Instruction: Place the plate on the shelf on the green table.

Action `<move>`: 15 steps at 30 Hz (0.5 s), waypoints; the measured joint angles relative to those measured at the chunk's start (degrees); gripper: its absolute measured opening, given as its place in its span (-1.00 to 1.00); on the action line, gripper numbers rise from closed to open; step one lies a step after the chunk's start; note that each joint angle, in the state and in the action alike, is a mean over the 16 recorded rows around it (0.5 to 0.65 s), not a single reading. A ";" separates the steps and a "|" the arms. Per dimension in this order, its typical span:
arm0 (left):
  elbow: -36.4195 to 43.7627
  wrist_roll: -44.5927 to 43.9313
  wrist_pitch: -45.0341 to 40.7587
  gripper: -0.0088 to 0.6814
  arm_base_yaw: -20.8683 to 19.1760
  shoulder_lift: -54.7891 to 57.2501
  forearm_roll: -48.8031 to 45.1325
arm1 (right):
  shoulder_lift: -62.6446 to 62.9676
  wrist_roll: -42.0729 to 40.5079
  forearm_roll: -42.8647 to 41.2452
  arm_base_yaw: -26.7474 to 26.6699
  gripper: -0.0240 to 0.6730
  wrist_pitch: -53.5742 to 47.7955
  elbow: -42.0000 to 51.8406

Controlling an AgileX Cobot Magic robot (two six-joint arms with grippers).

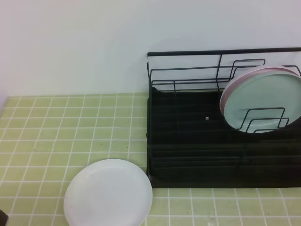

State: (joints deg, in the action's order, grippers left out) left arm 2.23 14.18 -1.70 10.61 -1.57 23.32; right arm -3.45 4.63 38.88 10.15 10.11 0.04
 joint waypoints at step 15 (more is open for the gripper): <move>0.00 0.12 8.19 -0.98 0.00 0.00 12.96 | -0.03 -9.78 0.81 -0.15 -0.94 3.24 -0.03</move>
State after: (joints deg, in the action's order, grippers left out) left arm 2.23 14.30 6.49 10.61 -1.57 36.28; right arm -3.47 -5.15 39.69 10.00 13.35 0.01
